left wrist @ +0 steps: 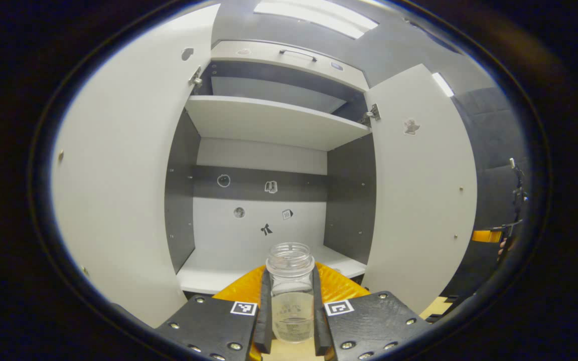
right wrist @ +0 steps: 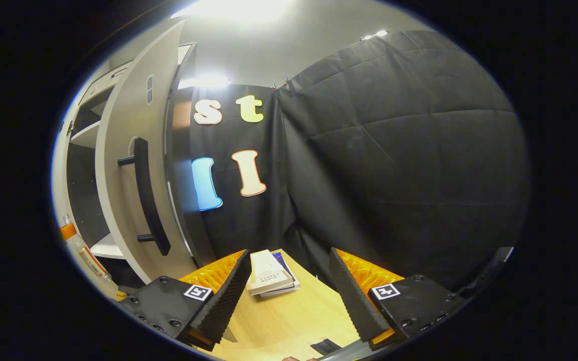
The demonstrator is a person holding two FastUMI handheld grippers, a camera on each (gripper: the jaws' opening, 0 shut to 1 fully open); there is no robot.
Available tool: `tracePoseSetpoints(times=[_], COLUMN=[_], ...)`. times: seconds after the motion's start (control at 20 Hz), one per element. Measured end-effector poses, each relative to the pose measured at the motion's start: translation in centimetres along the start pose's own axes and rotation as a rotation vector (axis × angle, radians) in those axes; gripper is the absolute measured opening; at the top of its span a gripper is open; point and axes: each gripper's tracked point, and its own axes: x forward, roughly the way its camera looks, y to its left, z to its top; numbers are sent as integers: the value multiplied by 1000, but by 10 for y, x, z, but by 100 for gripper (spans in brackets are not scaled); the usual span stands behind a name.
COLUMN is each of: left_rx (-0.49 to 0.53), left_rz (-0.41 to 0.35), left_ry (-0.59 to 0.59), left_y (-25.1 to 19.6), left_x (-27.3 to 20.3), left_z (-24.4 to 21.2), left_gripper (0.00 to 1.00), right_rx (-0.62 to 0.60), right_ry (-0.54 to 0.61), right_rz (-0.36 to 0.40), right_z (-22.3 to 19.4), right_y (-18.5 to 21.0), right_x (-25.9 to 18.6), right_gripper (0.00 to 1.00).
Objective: Grasp the bottle in the cabinet with the left hand and place it on the coaster, then close the right door with the right hand and the left door with the left hand.
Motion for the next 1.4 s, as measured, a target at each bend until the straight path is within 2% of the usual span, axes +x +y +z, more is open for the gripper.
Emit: tracePoseSetpoints(times=[0.3, 0.6, 0.85, 0.95, 1.0, 1.05, 1.15, 1.2, 1.25, 1.3, 1.4], left_rx=[-65, -60, -15, -21, -24, -27, -40, -42, -37, -28, -22], left_rz=[10, -10, -12, -33, -42, -46, -47, -50, -53, -57, -70], left_ry=[89, 153, 197, 212, 217, 225, 252, 258, 267, 273, 284], left_y=[2, -8, -19, -29, -33, -37, -39, -40, -42, -44, -50], left_x=[-27, -51, -65, -67, -67, -66, -66, -65, -62, -61, -62], left_z=[-66, -127, -188, -210, -220, -232, -256, -263, -270, -275, -286], left_gripper=[33, 35, 35, 36, 35, 33, 36, 36, 36, 36, 36], right_rx=[-11, 23, -8, -6, 0, 11, 35, 41, 44, 45, 48], right_ry=[6, 51, 85, 113, 124, 132, 134, 130, 129, 129, 135], right_rz=[27, 34, 40, 46, 44, 41, 32, 24, 15, 7, -13], right_z=[6, -4, -13, -19, -20, -20, -16, -14, -13, -13, -15], right_y=[11, 17, 22, 26, 26, 24, 22, 19, 16, 12, 6], right_x=[-12, -19, -28, -32, -33, -35, -39, -41, -43, -46, -51], right_gripper=[96, 100, 100, 96, 99, 96, 100, 96, 99, 95, 100])
